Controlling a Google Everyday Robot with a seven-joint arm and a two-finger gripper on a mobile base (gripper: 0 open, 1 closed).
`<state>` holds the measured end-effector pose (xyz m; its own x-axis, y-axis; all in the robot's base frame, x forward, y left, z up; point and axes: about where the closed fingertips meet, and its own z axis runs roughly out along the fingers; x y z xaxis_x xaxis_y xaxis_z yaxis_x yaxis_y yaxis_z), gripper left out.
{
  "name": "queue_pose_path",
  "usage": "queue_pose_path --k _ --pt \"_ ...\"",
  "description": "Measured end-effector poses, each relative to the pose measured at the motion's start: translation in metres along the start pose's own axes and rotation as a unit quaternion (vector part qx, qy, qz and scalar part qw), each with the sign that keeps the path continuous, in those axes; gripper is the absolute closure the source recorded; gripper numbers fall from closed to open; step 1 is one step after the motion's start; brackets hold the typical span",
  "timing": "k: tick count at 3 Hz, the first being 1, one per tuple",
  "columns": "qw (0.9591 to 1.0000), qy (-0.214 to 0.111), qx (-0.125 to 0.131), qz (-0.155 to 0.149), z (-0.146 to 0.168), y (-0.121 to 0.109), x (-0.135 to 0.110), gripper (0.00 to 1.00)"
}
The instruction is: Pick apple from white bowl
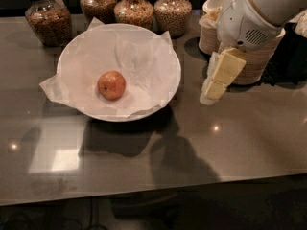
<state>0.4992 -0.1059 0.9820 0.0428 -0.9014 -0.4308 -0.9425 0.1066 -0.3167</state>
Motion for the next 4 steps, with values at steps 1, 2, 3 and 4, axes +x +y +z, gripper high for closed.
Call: queue_pose_path --k 1,2,3,4 --pt "0.9963 -0.083 -0.001 -0.023 0.022 -0.015 -0.04 0.0" --pt "0.9869 -0.152 -0.026 -0.048 0.044 -0.02 -0.08 0.0" --pt "0.9865 -0.154 -0.021 -0.053 0.042 -0.019 -0.082 0.0" --pt "0.978 -0.203 -0.027 -0.042 0.07 -0.015 -0.096 0.0"
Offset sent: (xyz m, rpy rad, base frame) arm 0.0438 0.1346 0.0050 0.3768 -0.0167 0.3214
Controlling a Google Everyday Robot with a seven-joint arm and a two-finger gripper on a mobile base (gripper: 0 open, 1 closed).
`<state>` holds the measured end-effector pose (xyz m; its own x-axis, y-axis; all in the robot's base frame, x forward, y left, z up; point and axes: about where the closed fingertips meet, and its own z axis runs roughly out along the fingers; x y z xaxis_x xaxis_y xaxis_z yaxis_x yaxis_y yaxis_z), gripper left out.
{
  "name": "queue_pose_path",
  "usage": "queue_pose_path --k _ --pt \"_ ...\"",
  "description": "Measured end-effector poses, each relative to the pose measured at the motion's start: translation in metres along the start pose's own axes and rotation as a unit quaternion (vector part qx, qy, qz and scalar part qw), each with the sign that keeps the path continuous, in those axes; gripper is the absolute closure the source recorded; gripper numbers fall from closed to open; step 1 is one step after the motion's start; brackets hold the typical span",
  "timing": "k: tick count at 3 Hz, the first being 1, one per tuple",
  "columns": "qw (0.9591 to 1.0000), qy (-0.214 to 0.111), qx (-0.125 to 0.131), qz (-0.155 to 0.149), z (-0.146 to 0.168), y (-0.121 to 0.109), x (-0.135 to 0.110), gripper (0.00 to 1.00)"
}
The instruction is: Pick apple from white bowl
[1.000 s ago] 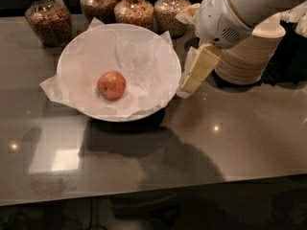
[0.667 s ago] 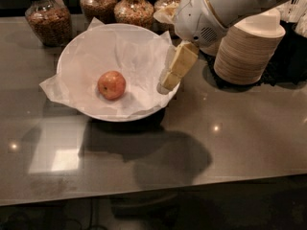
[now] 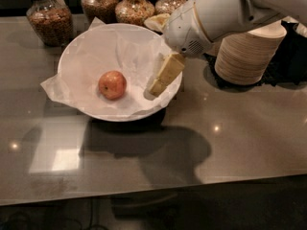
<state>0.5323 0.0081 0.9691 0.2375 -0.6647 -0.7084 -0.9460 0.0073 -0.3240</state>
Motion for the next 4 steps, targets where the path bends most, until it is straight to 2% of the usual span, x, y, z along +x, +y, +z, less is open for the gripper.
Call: queue_pose_path --k 1,2,4 --pt "0.9991 -0.043 -0.007 0.002 0.035 -0.005 -0.014 0.0" --pt "0.9977 -0.067 -0.01 0.003 0.054 -0.011 -0.021 0.14" --pt "0.9964 -0.083 -0.017 0.006 0.079 -0.012 -0.015 0.15"
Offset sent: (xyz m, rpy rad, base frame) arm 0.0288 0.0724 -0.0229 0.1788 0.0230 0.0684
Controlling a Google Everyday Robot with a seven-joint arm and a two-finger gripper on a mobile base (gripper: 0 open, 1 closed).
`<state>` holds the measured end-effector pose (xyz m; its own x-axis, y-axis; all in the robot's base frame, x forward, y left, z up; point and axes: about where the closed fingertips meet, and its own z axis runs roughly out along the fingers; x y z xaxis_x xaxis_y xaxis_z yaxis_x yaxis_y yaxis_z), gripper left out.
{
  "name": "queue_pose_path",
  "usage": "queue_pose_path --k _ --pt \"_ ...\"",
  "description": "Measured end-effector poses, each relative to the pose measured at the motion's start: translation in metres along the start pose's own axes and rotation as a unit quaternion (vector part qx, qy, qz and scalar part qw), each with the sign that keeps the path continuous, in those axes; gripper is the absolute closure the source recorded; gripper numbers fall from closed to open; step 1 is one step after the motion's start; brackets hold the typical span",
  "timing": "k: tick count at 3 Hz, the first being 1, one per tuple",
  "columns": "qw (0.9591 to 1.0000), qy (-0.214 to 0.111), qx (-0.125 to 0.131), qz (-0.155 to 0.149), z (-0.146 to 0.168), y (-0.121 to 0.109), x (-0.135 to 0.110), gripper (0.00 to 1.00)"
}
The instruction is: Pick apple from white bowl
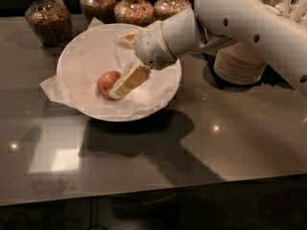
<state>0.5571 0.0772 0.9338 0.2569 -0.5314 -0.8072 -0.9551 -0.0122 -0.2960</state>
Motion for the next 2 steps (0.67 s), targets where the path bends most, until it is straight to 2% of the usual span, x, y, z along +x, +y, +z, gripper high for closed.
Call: queue_pose_path --k 2 --pt "0.9999 0.005 -0.012 0.008 0.03 -0.01 0.029 0.24"
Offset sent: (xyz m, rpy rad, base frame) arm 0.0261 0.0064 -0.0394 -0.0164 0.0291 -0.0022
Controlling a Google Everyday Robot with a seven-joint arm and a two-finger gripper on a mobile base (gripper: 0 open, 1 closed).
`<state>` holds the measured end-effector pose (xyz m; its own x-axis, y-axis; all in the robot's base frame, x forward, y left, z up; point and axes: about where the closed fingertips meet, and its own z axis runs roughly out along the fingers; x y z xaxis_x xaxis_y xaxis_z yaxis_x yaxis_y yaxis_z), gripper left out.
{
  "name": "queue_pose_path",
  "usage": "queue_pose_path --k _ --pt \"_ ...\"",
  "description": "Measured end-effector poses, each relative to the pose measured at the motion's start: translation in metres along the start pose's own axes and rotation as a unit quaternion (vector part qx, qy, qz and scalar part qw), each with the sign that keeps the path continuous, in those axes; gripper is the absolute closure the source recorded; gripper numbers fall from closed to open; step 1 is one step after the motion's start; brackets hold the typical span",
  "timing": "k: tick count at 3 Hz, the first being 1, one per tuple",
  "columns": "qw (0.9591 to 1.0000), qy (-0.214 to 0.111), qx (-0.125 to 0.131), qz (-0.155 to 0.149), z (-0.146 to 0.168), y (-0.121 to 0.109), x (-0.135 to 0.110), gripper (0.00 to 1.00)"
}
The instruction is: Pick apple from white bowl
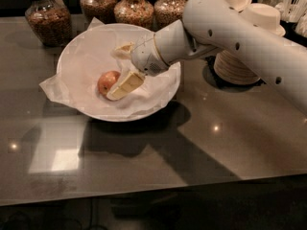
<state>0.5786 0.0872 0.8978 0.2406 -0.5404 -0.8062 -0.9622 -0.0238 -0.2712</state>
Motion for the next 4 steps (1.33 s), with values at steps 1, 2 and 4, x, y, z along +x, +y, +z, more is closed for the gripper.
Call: queue_pose_path --k 1,2,4 --pt "1.0 0.002 -0.003 0.001 0.007 -0.004 0.006 0.24" --pt "0.9999 0.004 -0.01 0.005 0.019 -0.006 0.013 0.22" --pt "0.9992 0.002 -0.038 0.006 0.049 -0.005 0.015 0.23"
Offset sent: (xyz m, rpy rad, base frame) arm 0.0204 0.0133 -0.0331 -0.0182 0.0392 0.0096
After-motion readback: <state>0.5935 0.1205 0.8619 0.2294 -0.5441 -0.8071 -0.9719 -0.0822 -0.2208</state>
